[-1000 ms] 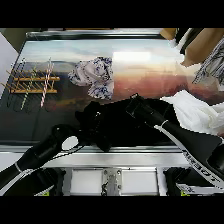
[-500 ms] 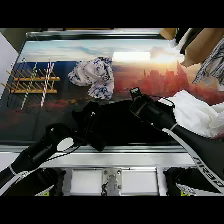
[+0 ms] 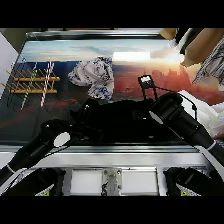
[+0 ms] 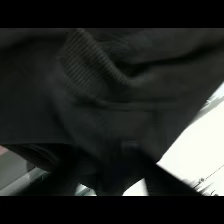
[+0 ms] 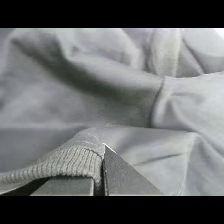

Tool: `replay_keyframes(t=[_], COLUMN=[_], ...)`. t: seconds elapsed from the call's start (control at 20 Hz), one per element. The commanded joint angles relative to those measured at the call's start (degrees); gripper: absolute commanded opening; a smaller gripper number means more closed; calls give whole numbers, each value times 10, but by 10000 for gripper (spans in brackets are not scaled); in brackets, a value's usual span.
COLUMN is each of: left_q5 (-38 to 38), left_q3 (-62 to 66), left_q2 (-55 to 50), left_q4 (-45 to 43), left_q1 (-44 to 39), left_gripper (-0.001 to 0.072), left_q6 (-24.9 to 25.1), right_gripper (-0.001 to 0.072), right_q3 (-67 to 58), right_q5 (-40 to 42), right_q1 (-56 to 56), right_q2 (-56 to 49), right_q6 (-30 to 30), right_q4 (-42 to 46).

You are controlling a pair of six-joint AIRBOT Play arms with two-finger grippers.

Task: Fold the clothes and pants, and hang the long-sleeved shirts on hangers.

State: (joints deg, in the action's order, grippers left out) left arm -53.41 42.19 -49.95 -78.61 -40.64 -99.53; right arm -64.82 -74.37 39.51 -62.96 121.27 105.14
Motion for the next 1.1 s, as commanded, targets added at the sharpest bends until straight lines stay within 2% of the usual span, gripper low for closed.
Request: replay_keyframes(t=[0.0, 0.3, 0.45, 0.55, 0.75, 1.05], left_q5=[-1, -5, -16, -59, -173, -251], left_q3=[29, 81, 116, 153, 224, 289], left_q2=[1, -6, -58, -113, -210, -280], left_q4=[6, 5, 6, 5, 1, 3], left_q1=[17, 39, 37, 28, 29, 63], left_gripper=[567, 566, 566, 566, 567, 566], left_q6=[-24, -38, -41, -38, 5, 17], right_gripper=[26, 26, 26, 26, 27, 27], right_q3=[0, 0, 0, 0, 0, 0], right_q5=[4, 5, 5, 5, 6, 6], right_q1=[18, 36, 37, 38, 38, 38], right_q2=[18, 18, 19, 20, 20, 20], right_q6=[0, 0, 0, 0, 0, 0], right_q4=[-17, -13, -13, -12, -13, -13])
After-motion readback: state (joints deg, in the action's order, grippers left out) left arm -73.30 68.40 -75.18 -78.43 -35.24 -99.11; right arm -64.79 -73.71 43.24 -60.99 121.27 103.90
